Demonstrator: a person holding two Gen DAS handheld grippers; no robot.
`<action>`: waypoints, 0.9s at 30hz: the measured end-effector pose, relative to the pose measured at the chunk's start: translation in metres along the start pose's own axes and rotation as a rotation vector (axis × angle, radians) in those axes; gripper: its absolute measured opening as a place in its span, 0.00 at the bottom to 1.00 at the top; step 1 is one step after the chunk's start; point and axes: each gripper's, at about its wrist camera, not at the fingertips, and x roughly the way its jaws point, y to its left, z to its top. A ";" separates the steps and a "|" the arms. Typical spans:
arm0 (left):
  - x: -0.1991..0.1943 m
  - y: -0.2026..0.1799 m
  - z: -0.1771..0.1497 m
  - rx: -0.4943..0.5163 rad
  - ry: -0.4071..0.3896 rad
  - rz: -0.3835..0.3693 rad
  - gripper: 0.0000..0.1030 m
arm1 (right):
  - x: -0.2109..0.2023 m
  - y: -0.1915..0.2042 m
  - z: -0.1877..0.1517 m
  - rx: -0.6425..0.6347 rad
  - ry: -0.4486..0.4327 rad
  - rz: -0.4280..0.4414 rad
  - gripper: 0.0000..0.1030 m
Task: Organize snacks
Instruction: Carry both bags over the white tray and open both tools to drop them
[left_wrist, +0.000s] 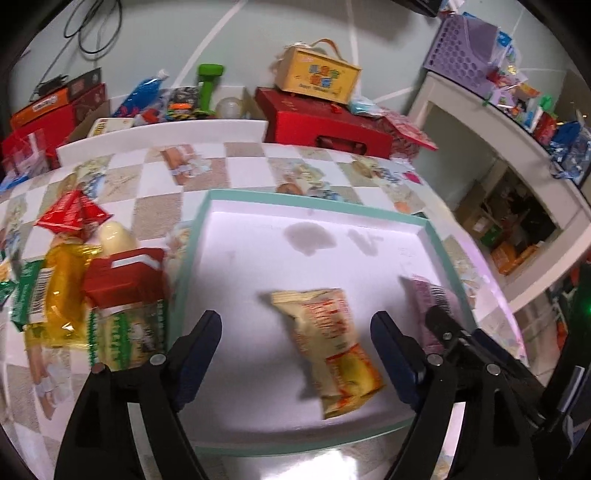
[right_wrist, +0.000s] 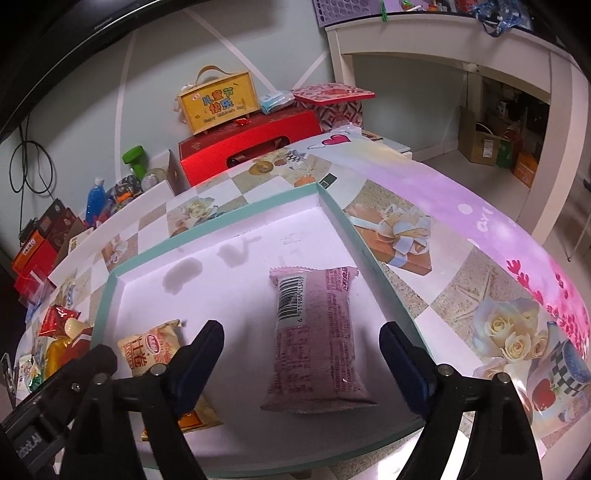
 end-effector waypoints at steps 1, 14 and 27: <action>0.001 0.002 0.000 -0.001 0.000 0.007 0.81 | 0.001 0.000 0.000 0.000 0.002 0.003 0.95; -0.006 0.019 -0.007 0.020 -0.084 0.152 1.00 | 0.002 0.000 -0.002 0.021 0.021 0.047 1.00; -0.027 0.035 -0.017 0.019 -0.159 0.152 1.00 | -0.005 0.013 -0.004 0.037 -0.012 0.141 1.00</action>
